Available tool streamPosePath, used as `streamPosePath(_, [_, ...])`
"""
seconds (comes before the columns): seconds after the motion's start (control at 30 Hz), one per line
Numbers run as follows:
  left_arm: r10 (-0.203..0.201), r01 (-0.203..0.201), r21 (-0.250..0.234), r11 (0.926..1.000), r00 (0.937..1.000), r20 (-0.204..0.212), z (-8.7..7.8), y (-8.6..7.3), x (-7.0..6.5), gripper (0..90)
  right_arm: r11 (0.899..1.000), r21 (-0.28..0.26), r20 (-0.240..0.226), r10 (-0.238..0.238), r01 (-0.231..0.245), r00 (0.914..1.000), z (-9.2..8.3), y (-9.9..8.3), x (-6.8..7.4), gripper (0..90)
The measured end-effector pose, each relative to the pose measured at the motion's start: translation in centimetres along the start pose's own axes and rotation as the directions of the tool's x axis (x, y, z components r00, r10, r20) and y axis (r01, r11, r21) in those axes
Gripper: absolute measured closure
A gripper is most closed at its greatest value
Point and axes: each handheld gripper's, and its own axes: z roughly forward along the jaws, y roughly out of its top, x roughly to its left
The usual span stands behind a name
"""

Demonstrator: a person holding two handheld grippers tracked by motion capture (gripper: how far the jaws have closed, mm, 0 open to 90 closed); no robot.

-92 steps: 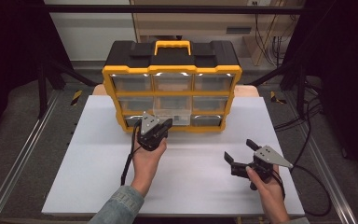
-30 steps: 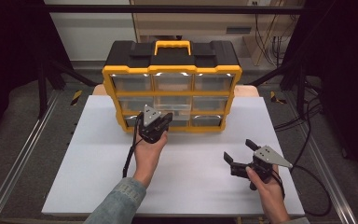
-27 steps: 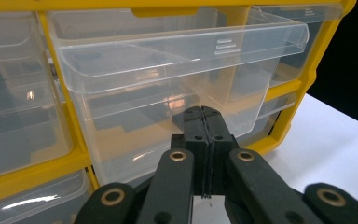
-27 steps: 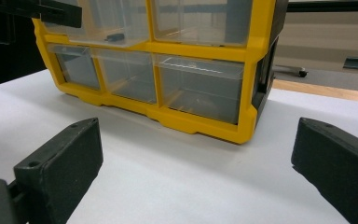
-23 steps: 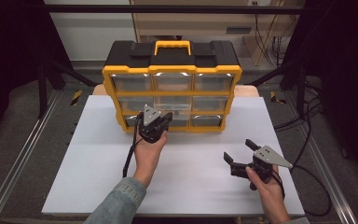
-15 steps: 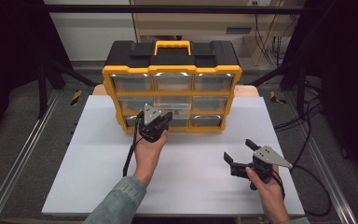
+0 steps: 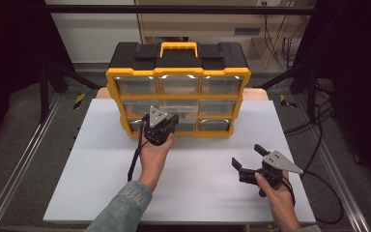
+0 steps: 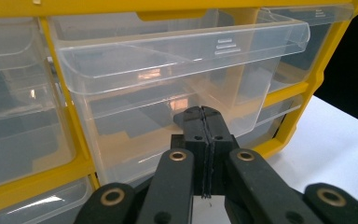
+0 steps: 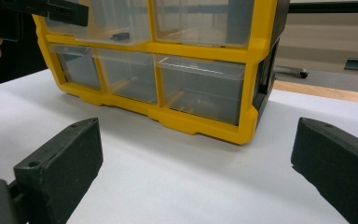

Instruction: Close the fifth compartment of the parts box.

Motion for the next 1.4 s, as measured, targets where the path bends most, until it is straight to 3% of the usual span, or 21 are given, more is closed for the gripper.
streamPosePath(1.4, [-0.002, 0.002, 0.004, 1.0, 0.9998, -0.018, 0.82, 0.93, 0.39, 89.4, 1.0, 0.005, -0.004, 0.013, -0.013, 0.9999, 0.05, -0.02, 0.01, 2.2])
